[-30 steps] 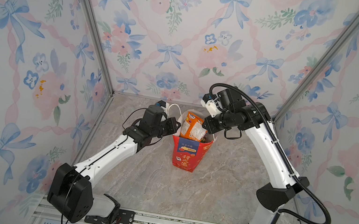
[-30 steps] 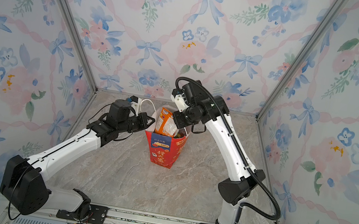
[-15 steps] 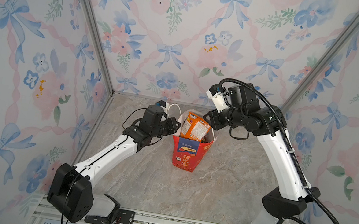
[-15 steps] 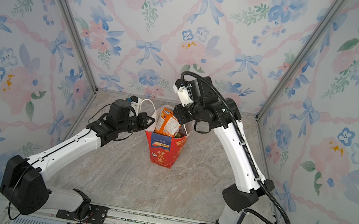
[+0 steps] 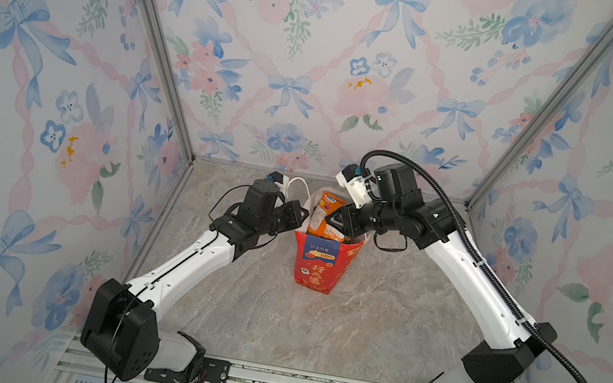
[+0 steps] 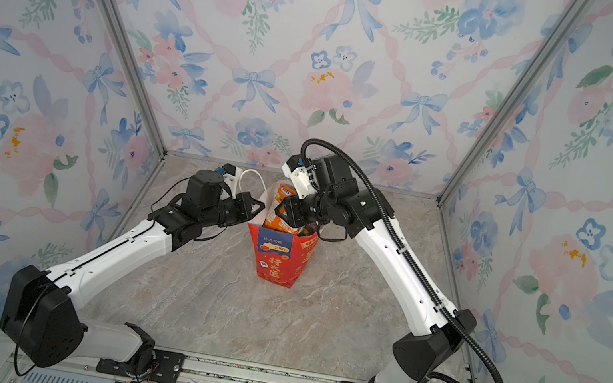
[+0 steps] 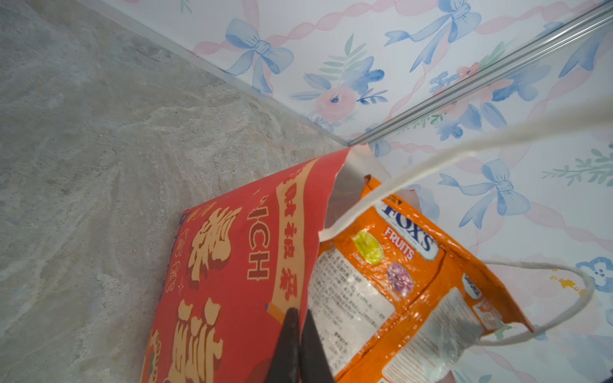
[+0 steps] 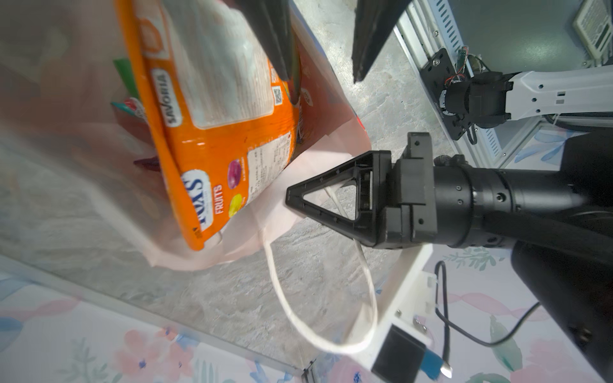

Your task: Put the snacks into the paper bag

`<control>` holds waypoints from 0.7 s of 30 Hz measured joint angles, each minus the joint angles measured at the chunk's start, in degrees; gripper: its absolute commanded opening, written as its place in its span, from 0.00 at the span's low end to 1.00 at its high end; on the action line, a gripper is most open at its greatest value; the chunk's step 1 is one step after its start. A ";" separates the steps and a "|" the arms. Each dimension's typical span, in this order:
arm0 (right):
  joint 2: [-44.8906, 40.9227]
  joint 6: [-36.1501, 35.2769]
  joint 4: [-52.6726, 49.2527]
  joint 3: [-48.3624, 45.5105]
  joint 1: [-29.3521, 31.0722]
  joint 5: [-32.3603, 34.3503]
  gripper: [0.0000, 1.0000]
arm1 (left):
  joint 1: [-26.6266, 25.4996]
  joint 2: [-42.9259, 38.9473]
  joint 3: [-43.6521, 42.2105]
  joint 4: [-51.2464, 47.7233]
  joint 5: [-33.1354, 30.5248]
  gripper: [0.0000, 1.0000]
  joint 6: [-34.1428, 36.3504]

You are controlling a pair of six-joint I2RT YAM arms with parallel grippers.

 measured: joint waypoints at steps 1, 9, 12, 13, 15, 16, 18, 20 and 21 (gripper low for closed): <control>0.00 0.70 0.92 -1.18 0.00 -0.63 0.34 | 0.00 0.00 0.00 0.00 0.00 0.00 0.00; -2.75 4.90 7.52 -6.93 -1.60 -3.32 0.34 | 0.00 -0.02 -0.02 0.02 0.00 0.00 -0.02; -2.86 5.53 8.76 -7.08 -2.56 -3.41 0.34 | 0.00 -0.11 -0.13 0.04 -0.02 0.00 -0.02; -2.82 5.73 8.83 -7.10 -2.82 -3.37 0.33 | 0.00 -0.15 -0.17 0.07 -0.02 0.00 -0.02; -2.75 5.77 8.85 -7.10 -3.39 -3.37 0.33 | 0.00 -0.22 -0.22 0.07 -0.02 0.00 -0.02; -2.71 5.90 8.83 -7.10 -3.52 -3.23 0.33 | 0.00 -0.22 -0.24 0.07 -0.02 0.00 -0.02; -2.32 5.99 8.66 -7.04 -3.78 -2.80 0.33 | 0.00 -0.22 -0.24 0.07 -0.02 0.00 -0.02; -1.53 6.08 7.96 -6.88 -3.85 -2.49 0.33 | 0.00 -0.22 -0.24 0.07 -0.02 0.00 -0.02; -0.92 6.12 7.45 -6.62 -3.87 -2.32 0.33 | 0.00 -0.22 -0.24 0.07 -0.02 0.00 -0.02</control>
